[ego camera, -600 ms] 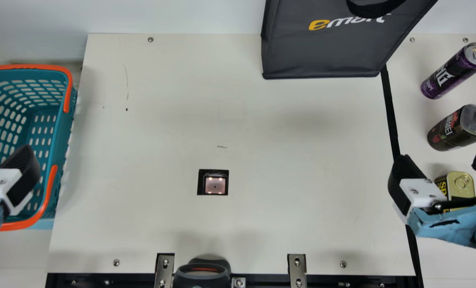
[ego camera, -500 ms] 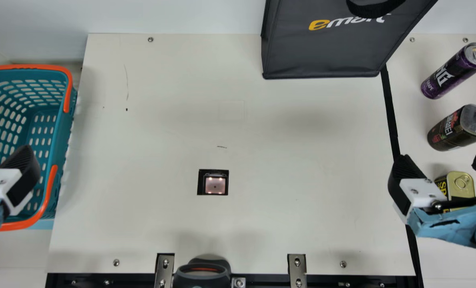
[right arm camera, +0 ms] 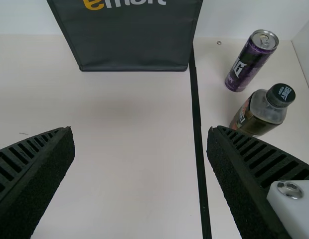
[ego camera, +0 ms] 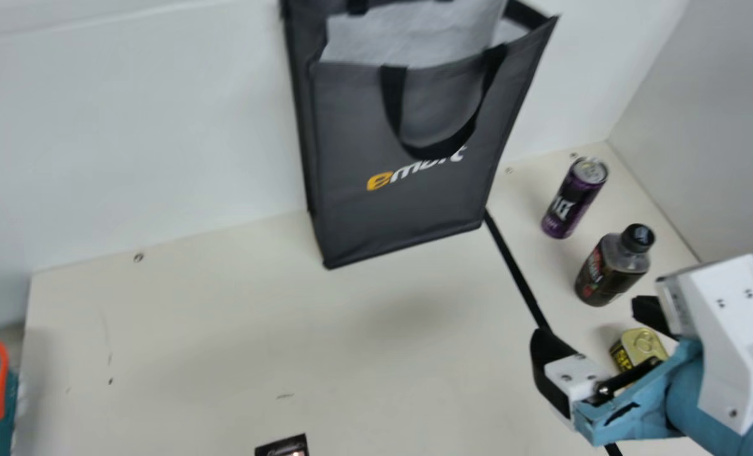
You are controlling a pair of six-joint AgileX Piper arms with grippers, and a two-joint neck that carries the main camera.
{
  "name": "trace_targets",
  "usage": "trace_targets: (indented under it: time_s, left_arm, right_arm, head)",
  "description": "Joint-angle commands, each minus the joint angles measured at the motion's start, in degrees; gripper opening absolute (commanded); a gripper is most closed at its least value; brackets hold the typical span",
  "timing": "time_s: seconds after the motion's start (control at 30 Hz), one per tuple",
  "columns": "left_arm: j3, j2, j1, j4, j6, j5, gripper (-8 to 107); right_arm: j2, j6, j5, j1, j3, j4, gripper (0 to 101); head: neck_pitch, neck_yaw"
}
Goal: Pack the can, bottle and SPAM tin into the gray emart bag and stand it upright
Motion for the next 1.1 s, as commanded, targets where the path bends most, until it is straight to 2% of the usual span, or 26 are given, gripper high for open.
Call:
trace_targets:
  time_s: [0.0, 1.07]
  left_arm:
    - [0.0, 0.0, 0.0, 0.0, 0.0, 0.0, 90]
    - [0.0, 0.0, 0.0, 0.0, 0.0, 0.0, 90]
  right_arm:
    - [0.0, 0.0, 0.0, 0.0, 0.0, 0.0, 95]
    - [0.0, 0.0, 0.1, 0.0, 0.0, 0.0, 95]
  head:
    - [-1.3, -0.1]
    - [-1.3, -0.1]
